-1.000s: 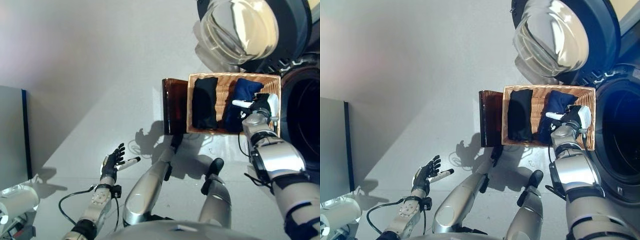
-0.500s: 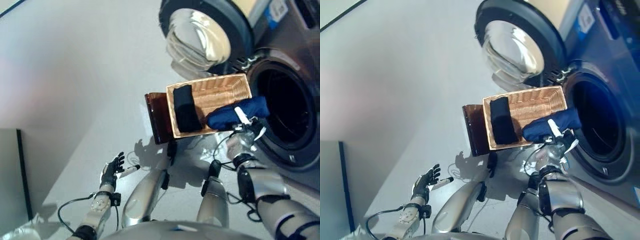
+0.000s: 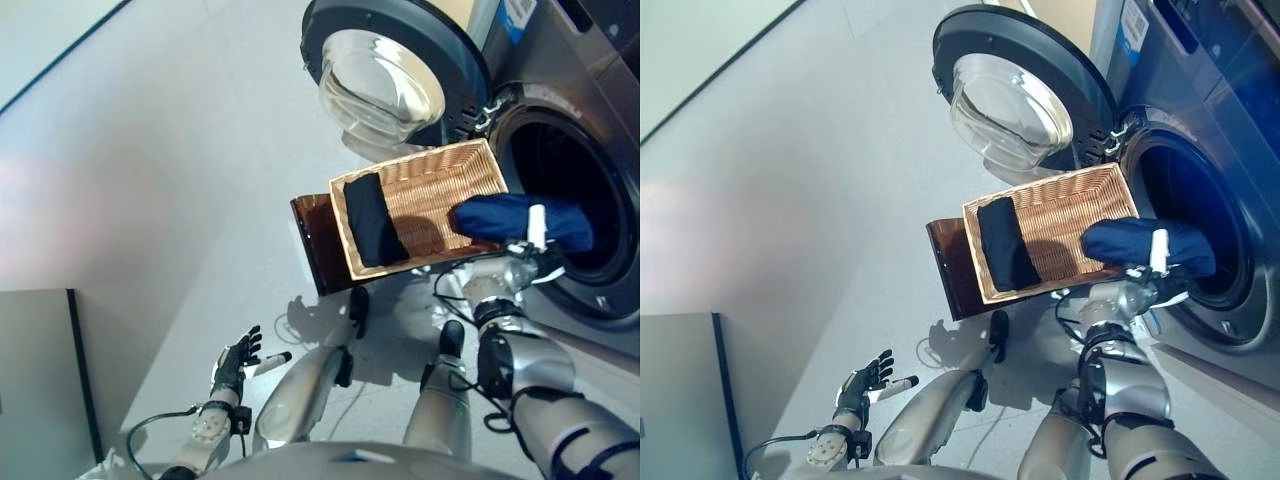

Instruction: Pick up the clothes and place them into the washing machine

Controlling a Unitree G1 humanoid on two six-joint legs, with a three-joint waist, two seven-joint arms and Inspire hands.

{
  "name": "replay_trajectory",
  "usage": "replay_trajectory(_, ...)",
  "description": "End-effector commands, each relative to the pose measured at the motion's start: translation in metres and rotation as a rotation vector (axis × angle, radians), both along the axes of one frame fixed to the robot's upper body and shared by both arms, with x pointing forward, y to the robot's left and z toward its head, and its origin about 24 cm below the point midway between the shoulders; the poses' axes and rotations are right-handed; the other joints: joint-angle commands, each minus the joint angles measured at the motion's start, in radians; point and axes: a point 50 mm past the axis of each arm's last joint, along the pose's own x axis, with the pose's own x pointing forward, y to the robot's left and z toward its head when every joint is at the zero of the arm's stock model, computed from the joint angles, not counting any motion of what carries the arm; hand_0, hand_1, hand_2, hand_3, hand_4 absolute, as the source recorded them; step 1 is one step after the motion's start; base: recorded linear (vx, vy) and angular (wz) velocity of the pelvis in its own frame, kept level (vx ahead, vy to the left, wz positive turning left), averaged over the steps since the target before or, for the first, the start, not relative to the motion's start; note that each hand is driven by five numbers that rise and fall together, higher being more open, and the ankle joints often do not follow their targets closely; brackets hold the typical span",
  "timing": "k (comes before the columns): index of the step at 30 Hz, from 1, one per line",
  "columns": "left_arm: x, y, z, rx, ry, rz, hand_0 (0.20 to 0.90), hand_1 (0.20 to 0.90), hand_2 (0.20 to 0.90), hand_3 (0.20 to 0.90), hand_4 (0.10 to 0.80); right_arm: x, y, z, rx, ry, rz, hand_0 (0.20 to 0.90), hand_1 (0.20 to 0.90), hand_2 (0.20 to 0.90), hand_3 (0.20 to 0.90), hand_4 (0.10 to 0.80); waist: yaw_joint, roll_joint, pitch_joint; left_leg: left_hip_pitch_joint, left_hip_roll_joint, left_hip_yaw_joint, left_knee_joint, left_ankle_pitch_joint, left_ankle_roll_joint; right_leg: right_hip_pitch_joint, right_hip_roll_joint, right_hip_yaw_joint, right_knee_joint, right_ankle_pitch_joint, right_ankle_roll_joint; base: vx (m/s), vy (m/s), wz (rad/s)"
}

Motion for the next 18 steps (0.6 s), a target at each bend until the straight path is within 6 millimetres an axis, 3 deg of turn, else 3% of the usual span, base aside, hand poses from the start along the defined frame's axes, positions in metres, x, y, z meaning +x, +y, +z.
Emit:
replay_trajectory(1, 0.006, 0.006, 0.006, -0.001, -0.057, 0.027, 0.9, 0.9, 0.9, 0.9, 0.8, -0.01, -0.057, 0.109, -0.327, -0.213, -0.146, 0.2, 0.2, 0.2, 0.2, 0.3, 0.016, 0.011, -0.016, -0.03, 0.018, 0.04, 0.126, -0.115, -0.053, 0.022, 0.01, 0.008, -0.123, 0.115, -0.078, 0.0, 0.0, 0.0)
replay_trajectory(2, 0.009, 0.011, 0.008, 0.007, -0.074, 0.021, 0.9, 0.9, 0.9, 0.9, 0.8, -0.015, -0.071, 0.152, -0.419, -0.259, -0.181, 0.2, 0.2, 0.2, 0.2, 0.3, 0.021, 0.016, -0.024, -0.027, 0.018, 0.04, 0.122, -0.114, -0.055, 0.017, 0.008, 0.013, -0.12, 0.116, -0.078, 0.036, 0.014, 0.02)
replay_trajectory(5, 0.01, 0.01, 0.01, 0.001, -0.083, 0.019, 0.9, 0.9, 0.9, 0.9, 0.8, -0.02, -0.077, 0.181, -0.467, -0.302, -0.225, 0.2, 0.2, 0.2, 0.2, 0.3, 0.024, 0.025, -0.025, -0.03, 0.019, 0.048, 0.118, -0.104, -0.056, 0.009, 0.009, 0.017, -0.12, 0.125, -0.078, -0.002, 0.01, -0.04)
replay_trajectory(6, 0.009, 0.011, 0.01, -0.001, -0.085, 0.026, 0.9, 0.9, 0.9, 0.9, 0.8, -0.028, -0.08, 0.205, -0.518, -0.332, -0.273, 0.332, 0.332, 0.332, 0.332, 0.394, 0.023, 0.028, -0.031, -0.025, 0.018, 0.048, 0.116, -0.111, -0.058, 0.005, 0.009, 0.024, -0.114, 0.116, -0.077, 0.048, 0.026, -0.1)
replay_trajectory(7, 0.01, 0.011, 0.011, 0.0, -0.09, 0.03, 0.9, 0.9, 0.9, 0.9, 0.8, -0.031, -0.081, 0.21, -0.539, -0.32, -0.296, 0.815, 0.815, 0.815, 0.815, 0.739, 0.021, 0.031, -0.032, -0.026, 0.017, 0.05, 0.113, -0.109, -0.059, 0.003, 0.01, 0.027, -0.113, 0.116, -0.077, 0.011, 0.022, -0.07)
replay_trajectory(8, 0.011, 0.012, 0.011, 0.003, -0.093, 0.035, 0.9, 0.9, 0.9, 0.9, 0.8, -0.031, -0.08, 0.213, -0.552, -0.317, -0.306, 0.9, 0.9, 0.9, 0.9, 0.8, 0.02, 0.033, -0.032, -0.03, 0.019, 0.052, 0.11, -0.098, -0.059, -0.002, 0.011, 0.027, -0.116, 0.127, -0.078, -0.021, 0.014, -0.06)
replay_trajectory(12, 0.011, 0.01, 0.01, -0.003, -0.089, 0.054, 0.9, 0.9, 0.9, 0.9, 0.8, -0.022, -0.077, 0.199, -0.547, -0.252, -0.247, 0.9, 0.9, 0.9, 0.9, 0.8, 0.013, 0.036, -0.033, -0.024, 0.02, 0.059, 0.105, -0.097, -0.058, -0.006, 0.015, 0.036, -0.114, 0.129, -0.08, 0.004, 0.002, -0.02)
replay_trajectory(18, 0.007, 0.006, 0.005, -0.032, -0.056, 0.061, 0.9, 0.9, 0.9, 0.9, 0.8, -0.003, -0.065, 0.149, -0.461, -0.132, -0.113, 0.9, 0.9, 0.9, 0.9, 0.8, 0.009, 0.037, -0.031, -0.02, 0.021, 0.07, 0.11, -0.1, -0.057, -0.002, 0.02, 0.038, -0.12, 0.135, -0.082, -0.005, -0.006, -0.05)
